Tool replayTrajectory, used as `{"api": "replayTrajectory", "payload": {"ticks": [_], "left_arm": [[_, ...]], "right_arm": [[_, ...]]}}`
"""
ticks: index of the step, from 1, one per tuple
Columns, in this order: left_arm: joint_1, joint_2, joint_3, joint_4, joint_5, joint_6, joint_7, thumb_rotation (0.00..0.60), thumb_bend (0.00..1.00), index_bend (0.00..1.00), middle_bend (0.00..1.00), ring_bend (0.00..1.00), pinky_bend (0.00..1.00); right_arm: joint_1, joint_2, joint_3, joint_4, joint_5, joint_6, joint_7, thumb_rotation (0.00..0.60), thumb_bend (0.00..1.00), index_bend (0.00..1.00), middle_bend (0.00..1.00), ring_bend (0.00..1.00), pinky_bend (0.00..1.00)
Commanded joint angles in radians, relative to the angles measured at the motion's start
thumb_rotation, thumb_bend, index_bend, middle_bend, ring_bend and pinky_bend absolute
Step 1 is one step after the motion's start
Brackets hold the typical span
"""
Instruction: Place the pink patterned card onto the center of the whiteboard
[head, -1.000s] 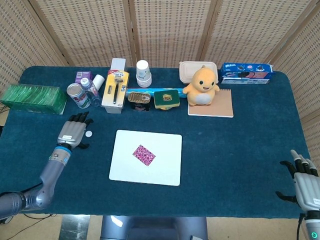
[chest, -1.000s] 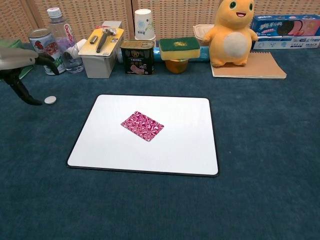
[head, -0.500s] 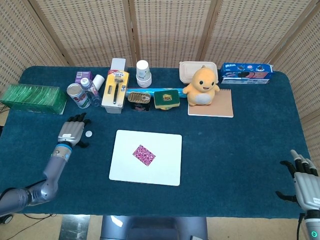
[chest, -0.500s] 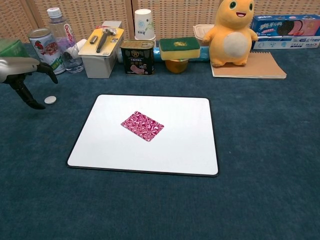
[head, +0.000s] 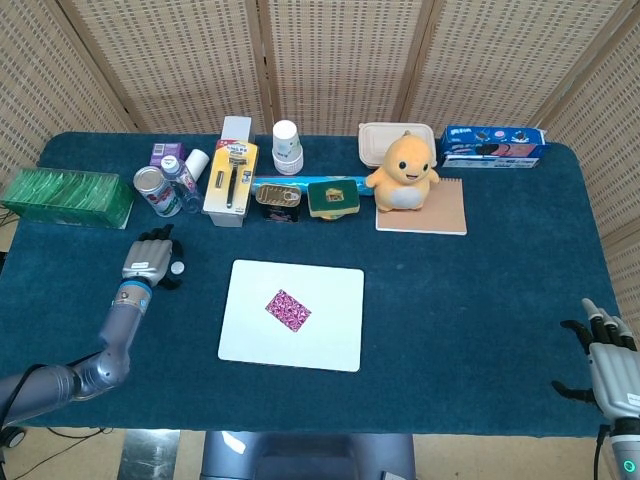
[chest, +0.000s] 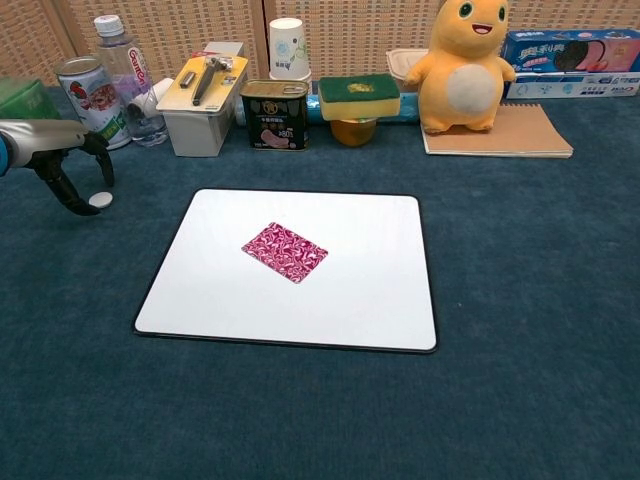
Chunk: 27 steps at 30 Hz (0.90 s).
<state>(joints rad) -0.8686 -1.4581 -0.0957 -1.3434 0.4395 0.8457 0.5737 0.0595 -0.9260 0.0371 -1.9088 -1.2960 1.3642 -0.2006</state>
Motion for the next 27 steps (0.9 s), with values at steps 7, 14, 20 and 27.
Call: {"api": "replayTrajectory", "payload": {"ticks": [7, 14, 20, 27], "left_arm": [[0.004, -0.03, -0.001, 0.047, -0.005, -0.008, -0.009, 0.6, 0.23, 0.35, 0.0, 0.0, 0.07], [0.003, -0.042, -0.007, 0.05, 0.0, 0.014, 0.0, 0.6, 0.24, 0.38, 0.0, 0.0, 0.07], [0.001, -0.052, -0.008, 0.049, -0.036, 0.035, 0.034, 0.6, 0.3, 0.39, 0.0, 0.0, 0.07], [0.004, -0.062, -0.015, 0.05, -0.025, 0.049, 0.041, 0.6, 0.3, 0.4, 0.0, 0.0, 0.07]], "right_arm": [[0.001, 0.0, -0.001, 0.001, 0.001, 0.0, 0.001, 0.6, 0.01, 0.23, 0.0, 0.0, 0.0], [0.002, 0.001, -0.001, 0.001, 0.001, -0.001, 0.003, 0.6, 0.01, 0.23, 0.0, 0.0, 0.0], [0.002, 0.008, 0.001, 0.0, 0.001, -0.002, 0.019, 0.6, 0.01, 0.23, 0.0, 0.0, 0.0], [0.002, 0.013, 0.0, 0.0, 0.001, -0.005, 0.027, 0.6, 0.01, 0.23, 0.0, 0.0, 0.0]]}}
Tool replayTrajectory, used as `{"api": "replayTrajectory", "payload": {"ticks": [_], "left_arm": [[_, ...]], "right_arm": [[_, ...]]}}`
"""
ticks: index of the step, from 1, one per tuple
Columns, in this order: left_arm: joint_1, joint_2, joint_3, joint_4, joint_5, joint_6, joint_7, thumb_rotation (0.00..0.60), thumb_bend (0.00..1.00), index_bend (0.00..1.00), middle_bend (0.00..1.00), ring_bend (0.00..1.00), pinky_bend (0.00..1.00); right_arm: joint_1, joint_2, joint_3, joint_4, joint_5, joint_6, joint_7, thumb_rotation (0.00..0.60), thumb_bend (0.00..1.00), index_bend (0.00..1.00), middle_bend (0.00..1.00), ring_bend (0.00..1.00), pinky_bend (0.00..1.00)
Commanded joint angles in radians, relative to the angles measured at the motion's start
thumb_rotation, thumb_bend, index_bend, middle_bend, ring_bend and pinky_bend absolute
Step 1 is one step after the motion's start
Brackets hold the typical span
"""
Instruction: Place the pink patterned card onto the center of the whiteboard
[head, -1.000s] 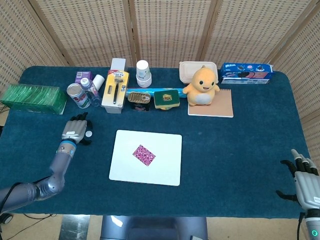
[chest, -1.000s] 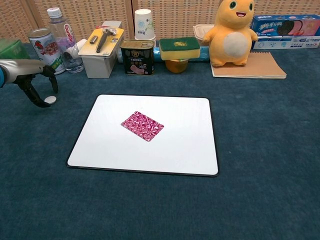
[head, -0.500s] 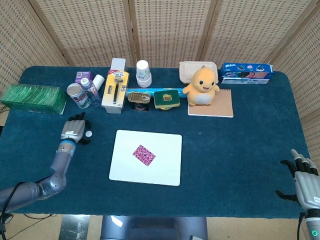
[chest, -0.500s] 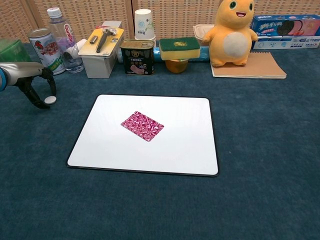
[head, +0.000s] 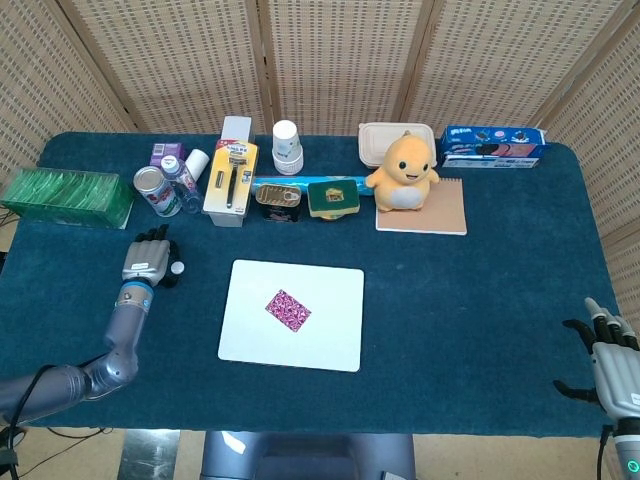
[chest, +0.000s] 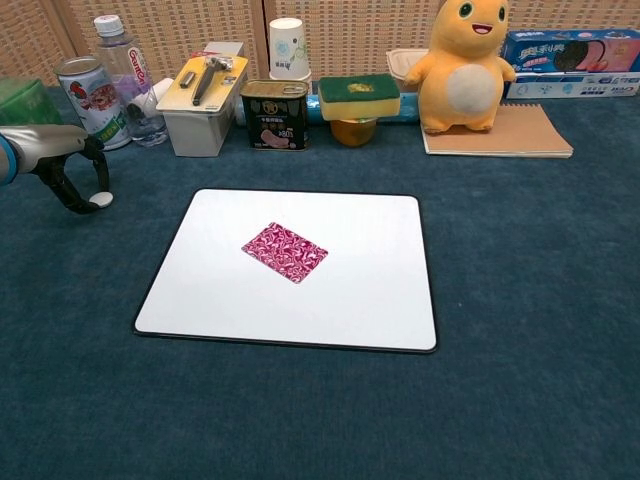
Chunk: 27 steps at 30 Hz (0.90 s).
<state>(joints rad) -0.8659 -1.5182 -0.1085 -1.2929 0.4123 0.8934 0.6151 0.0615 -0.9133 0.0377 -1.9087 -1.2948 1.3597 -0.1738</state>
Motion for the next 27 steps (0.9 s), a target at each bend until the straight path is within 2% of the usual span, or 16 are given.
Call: {"api": "replayTrajectory", "payload": {"ticks": [1, 9, 18, 27], "left_arm": [[0.002, -0.003, -0.003, -0.001, 0.005, 0.001, -0.001, 0.6, 0.3, 0.4, 0.0, 0.0, 0.07], [0.004, -0.019, -0.004, 0.012, 0.007, -0.003, 0.011, 0.6, 0.3, 0.4, 0.0, 0.0, 0.07], [0.009, -0.021, -0.011, 0.018, 0.008, 0.003, 0.019, 0.6, 0.31, 0.49, 0.0, 0.0, 0.07], [0.01, -0.015, -0.016, -0.001, 0.018, 0.012, 0.028, 0.6, 0.32, 0.5, 0.0, 0.0, 0.07]], "right_arm": [[0.0, 0.0, -0.001, -0.001, -0.001, -0.001, 0.0, 0.6, 0.01, 0.23, 0.0, 0.0, 0.0], [0.001, 0.003, -0.001, 0.0, 0.0, -0.004, 0.005, 0.6, 0.01, 0.23, 0.0, 0.0, 0.0], [0.001, 0.007, 0.0, -0.001, 0.0, -0.004, 0.014, 0.6, 0.01, 0.23, 0.0, 0.0, 0.0], [0.003, 0.007, -0.002, -0.002, 0.001, -0.007, 0.013, 0.6, 0.01, 0.23, 0.0, 0.0, 0.0]]}}
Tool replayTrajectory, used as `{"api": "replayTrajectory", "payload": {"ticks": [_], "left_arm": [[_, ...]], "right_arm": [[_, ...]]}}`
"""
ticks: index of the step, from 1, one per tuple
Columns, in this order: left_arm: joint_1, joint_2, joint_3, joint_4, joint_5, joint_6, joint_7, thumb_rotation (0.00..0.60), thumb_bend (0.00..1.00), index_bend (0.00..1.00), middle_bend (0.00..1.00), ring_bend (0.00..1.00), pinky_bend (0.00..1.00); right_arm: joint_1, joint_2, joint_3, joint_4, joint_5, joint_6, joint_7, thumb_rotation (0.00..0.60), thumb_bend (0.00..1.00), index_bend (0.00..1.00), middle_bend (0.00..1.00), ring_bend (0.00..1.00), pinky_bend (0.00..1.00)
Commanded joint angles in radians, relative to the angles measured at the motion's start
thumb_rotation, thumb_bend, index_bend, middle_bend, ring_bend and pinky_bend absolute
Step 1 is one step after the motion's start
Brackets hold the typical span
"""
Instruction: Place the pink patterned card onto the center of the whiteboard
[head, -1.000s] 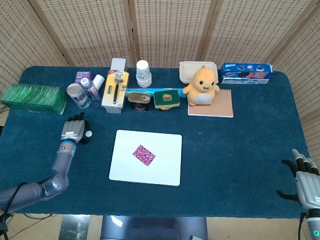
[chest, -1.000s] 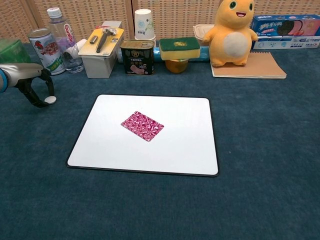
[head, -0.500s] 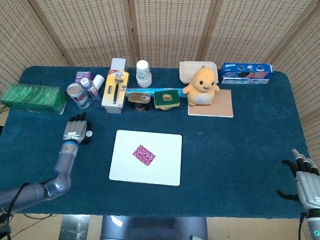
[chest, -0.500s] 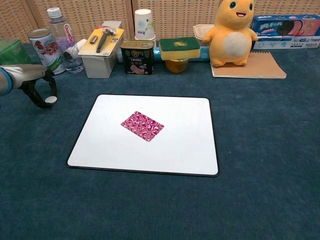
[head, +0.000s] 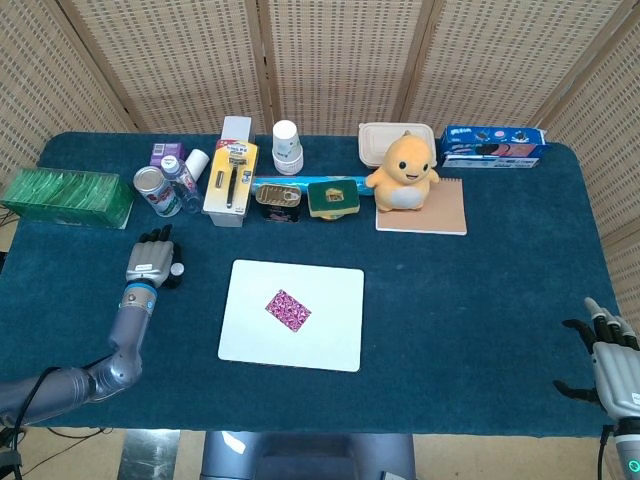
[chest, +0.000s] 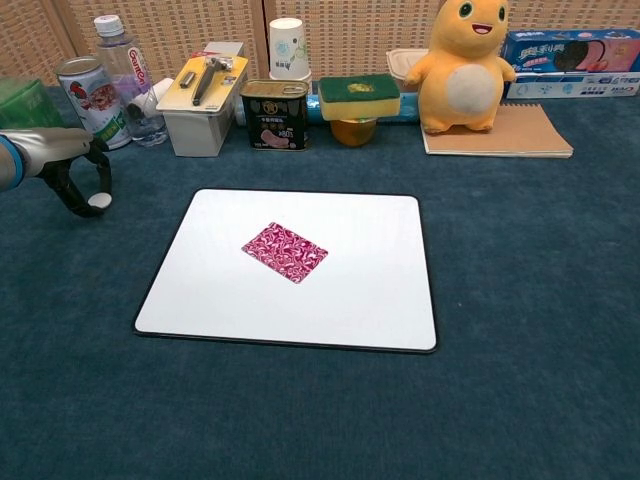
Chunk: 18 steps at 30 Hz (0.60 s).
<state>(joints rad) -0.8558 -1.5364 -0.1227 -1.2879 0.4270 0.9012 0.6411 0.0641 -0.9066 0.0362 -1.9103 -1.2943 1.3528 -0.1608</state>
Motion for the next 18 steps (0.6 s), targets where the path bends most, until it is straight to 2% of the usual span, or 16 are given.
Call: {"api": "replayTrajectory", "payload": {"ticks": [1, 8, 14, 18], "left_arm": [[0.0, 0.005, -0.002, -0.01, 0.005, 0.005, 0.002, 0.6, 0.32, 0.5, 0.0, 0.0, 0.07], [0.001, 0.043, -0.013, -0.088, 0.029, 0.036, 0.008, 0.6, 0.32, 0.5, 0.0, 0.0, 0.07], [-0.009, 0.08, -0.015, -0.241, 0.105, 0.09, 0.028, 0.6, 0.32, 0.5, 0.0, 0.0, 0.07], [-0.029, 0.072, -0.019, -0.334, 0.152, 0.129, 0.058, 0.6, 0.32, 0.5, 0.0, 0.0, 0.07]], "right_arm": [[0.0, 0.0, 0.0, 0.0, 0.0, 0.0, 0.001, 0.6, 0.01, 0.23, 0.0, 0.0, 0.0], [0.0, 0.004, -0.001, -0.001, -0.001, -0.002, 0.008, 0.6, 0.01, 0.23, 0.0, 0.0, 0.0], [-0.003, 0.008, -0.004, -0.007, -0.005, 0.0, 0.008, 0.6, 0.01, 0.23, 0.0, 0.0, 0.0], [-0.002, 0.01, -0.007, -0.01, -0.005, -0.005, 0.007, 0.6, 0.01, 0.23, 0.0, 0.0, 0.0]]}}
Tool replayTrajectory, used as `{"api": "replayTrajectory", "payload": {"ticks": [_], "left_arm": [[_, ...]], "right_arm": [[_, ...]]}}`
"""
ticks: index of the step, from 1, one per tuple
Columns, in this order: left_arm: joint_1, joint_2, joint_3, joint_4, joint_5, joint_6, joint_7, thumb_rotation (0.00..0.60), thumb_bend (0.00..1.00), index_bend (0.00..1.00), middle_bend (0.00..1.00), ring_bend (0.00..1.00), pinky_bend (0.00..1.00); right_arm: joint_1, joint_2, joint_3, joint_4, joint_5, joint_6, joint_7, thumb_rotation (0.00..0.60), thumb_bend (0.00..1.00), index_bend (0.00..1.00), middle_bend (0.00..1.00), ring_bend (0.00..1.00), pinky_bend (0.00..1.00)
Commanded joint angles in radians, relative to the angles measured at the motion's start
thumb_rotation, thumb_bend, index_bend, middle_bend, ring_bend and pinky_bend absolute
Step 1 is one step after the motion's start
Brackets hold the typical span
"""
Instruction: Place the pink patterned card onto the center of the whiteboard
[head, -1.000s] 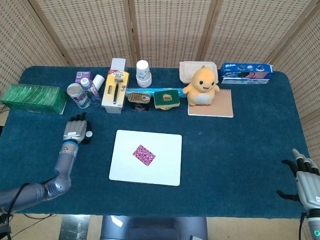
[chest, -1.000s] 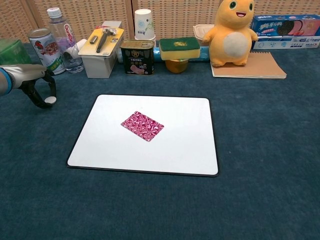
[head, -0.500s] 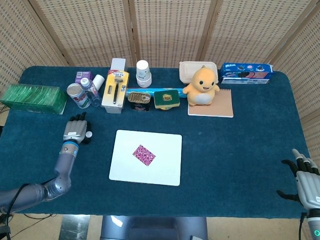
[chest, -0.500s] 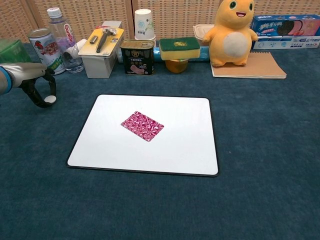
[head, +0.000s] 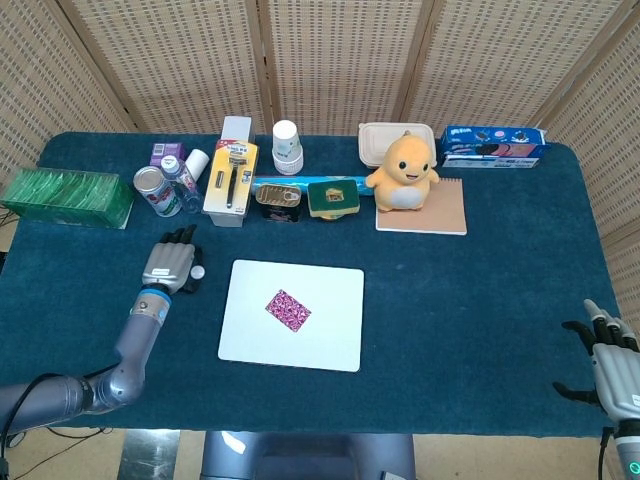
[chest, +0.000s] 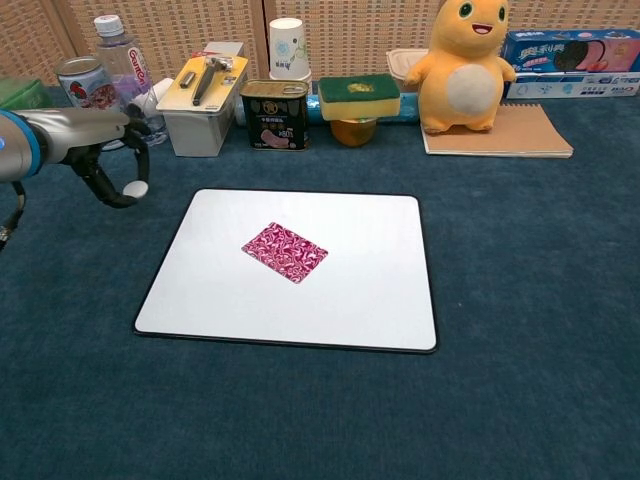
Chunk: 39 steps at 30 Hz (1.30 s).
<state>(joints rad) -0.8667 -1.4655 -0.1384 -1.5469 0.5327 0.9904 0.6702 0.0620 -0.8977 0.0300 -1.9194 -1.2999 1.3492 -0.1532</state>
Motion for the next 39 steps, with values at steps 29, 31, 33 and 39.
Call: {"api": "replayTrajectory", "payload": {"ticks": [29, 31, 33, 39], "left_arm": [[-0.195, -0.271, -0.028, -0.042, -0.062, 0.105, 0.266, 0.6, 0.3, 0.5, 0.0, 0.0, 0.07], [-0.194, -0.271, -0.032, -0.044, -0.074, 0.097, 0.26, 0.6, 0.29, 0.5, 0.0, 0.0, 0.07], [-0.195, -0.265, -0.034, -0.049, -0.082, 0.081, 0.251, 0.6, 0.27, 0.42, 0.0, 0.0, 0.07], [-0.198, -0.251, -0.027, -0.055, -0.083, 0.059, 0.239, 0.6, 0.19, 0.15, 0.0, 0.0, 0.07]], "right_arm": [[0.011, 0.028, 0.004, -0.003, 0.034, -0.034, 0.031, 0.6, 0.01, 0.23, 0.0, 0.0, 0.0], [0.012, 0.028, 0.003, -0.003, 0.035, -0.037, 0.031, 0.6, 0.01, 0.23, 0.0, 0.0, 0.0], [0.012, 0.029, 0.002, -0.003, 0.033, -0.038, 0.031, 0.6, 0.01, 0.23, 0.0, 0.0, 0.0], [0.013, 0.027, 0.002, -0.003, 0.036, -0.038, 0.027, 0.6, 0.01, 0.23, 0.0, 0.0, 0.0]]}}
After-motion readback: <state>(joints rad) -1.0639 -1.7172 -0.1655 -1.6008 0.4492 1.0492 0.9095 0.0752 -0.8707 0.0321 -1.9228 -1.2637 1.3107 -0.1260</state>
